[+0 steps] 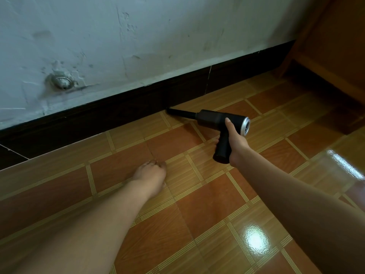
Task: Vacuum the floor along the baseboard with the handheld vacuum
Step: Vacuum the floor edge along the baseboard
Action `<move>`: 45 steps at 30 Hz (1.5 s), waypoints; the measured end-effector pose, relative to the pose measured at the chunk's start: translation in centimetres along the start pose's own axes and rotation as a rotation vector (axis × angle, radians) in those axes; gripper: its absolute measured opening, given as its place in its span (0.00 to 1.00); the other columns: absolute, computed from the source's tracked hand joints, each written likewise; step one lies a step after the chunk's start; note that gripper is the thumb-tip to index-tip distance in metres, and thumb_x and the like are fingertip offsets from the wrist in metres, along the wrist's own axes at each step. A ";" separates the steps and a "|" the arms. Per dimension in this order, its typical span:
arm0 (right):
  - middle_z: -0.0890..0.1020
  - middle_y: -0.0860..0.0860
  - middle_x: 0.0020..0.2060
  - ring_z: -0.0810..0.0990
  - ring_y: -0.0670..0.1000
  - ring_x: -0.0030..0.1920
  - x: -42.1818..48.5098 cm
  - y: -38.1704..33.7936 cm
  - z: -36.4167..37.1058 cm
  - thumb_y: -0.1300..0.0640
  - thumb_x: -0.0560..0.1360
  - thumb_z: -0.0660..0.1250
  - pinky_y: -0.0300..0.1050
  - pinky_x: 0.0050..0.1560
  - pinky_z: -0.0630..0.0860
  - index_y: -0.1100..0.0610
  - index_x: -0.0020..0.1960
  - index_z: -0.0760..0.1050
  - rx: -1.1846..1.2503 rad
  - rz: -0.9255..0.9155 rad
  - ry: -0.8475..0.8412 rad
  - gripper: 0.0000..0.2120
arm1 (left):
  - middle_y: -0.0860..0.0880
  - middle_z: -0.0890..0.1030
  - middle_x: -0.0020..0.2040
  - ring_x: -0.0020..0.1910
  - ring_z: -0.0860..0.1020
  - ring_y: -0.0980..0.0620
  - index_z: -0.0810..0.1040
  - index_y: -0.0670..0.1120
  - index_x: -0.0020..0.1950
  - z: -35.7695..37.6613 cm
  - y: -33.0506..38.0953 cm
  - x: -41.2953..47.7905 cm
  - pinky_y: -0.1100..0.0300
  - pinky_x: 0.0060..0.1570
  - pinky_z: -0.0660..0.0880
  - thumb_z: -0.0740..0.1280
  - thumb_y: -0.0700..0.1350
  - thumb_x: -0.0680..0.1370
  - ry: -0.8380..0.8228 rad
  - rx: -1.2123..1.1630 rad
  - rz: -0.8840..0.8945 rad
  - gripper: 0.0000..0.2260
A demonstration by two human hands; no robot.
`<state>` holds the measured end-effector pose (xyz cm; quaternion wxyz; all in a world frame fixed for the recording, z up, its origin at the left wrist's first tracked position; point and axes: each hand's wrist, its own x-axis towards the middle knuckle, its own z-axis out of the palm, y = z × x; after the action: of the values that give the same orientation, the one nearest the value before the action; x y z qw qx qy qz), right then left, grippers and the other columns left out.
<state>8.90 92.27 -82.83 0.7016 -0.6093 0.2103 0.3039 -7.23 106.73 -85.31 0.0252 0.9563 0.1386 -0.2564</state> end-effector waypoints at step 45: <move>0.78 0.52 0.33 0.77 0.49 0.31 -1.9 -0.2 -0.7 0.46 0.73 0.69 0.44 0.40 0.77 0.57 0.48 0.74 -0.118 -0.168 -0.042 0.15 | 0.43 0.56 0.76 0.75 0.53 0.48 0.52 0.42 0.76 1.2 -1.2 -1.5 0.58 0.73 0.46 0.59 0.49 0.80 0.125 -0.079 0.034 0.28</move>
<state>7.67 91.24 -81.52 0.6918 -0.6585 0.1256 0.2682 -9.37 107.35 -85.58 0.0586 0.9709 0.1335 -0.1900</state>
